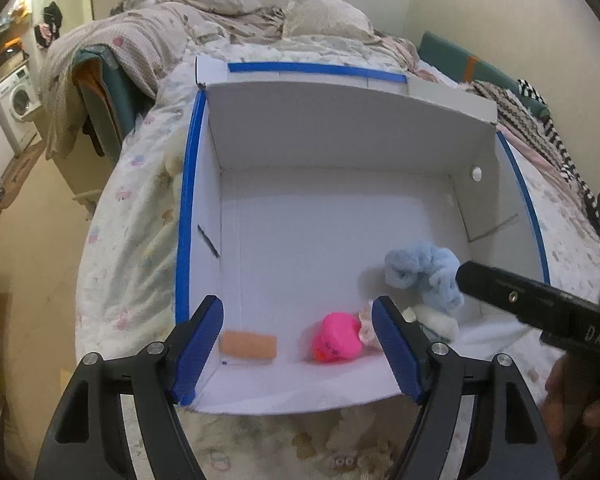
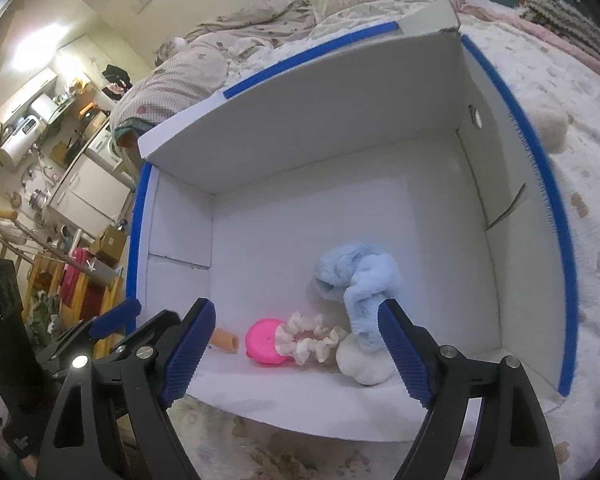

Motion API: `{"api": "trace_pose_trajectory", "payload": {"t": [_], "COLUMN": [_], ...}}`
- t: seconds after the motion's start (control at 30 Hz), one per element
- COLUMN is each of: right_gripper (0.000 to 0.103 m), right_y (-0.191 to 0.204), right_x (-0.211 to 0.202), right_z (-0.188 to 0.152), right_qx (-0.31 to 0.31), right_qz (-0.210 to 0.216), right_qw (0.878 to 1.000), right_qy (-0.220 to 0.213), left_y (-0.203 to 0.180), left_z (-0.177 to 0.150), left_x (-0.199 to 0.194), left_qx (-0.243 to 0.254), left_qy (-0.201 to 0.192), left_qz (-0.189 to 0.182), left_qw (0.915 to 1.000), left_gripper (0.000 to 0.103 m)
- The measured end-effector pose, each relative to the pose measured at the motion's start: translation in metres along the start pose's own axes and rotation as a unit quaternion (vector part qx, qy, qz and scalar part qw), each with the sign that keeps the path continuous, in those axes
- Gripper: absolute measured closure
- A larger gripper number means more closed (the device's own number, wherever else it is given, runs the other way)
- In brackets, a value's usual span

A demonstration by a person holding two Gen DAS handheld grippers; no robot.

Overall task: Organize soft objects
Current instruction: 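Withdraw both tools from the box toward the bed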

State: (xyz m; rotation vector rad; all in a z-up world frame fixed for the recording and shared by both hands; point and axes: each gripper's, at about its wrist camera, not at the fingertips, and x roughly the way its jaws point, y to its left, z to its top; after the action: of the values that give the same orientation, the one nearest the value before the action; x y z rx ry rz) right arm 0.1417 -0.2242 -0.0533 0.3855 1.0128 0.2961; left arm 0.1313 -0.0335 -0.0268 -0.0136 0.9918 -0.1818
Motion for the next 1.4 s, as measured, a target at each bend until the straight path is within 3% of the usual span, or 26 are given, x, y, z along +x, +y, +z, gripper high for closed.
{"api": "trace_pose_trajectory", "payload": {"t": [0.33, 0.57, 0.87, 1.2, 1.4], "right_gripper": [0.014, 0.014, 0.015, 0.015, 0.015], "right_y": [-0.002, 0.002, 0.003, -0.003, -0.017], "right_x": [-0.020, -0.046, -0.057, -0.055, -0.040], "right_z": [-0.015, -0.027, -0.050, -0.081, -0.082], "right_qx": [0.000, -0.012, -0.003, -0.004, 0.037], "right_qz": [-0.003, 0.004, 0.005, -0.016, -0.025], "right_qw": [1.000, 0.999, 1.000, 1.000, 0.999], "right_qy": [-0.009, -0.033, -0.030, 0.007, 0.031], "left_y": [0.024, 0.028, 0.034, 0.056, 0.056], "left_z": [-0.025, -0.040, -0.064, -0.082, -0.085], "left_x": [-0.023, -0.033, -0.040, -0.031, -0.017], "left_qx": [-0.087, -0.071, -0.077, -0.097, -0.114], "left_qy": [-0.001, 0.007, 0.020, 0.051, 0.082], "left_qz": [-0.020, 0.025, 0.041, 0.083, 0.065], "left_qw": [0.9960, 0.9971, 0.9960, 0.9905, 0.9880], "left_gripper": [0.028, 0.028, 0.028, 0.028, 0.029]}}
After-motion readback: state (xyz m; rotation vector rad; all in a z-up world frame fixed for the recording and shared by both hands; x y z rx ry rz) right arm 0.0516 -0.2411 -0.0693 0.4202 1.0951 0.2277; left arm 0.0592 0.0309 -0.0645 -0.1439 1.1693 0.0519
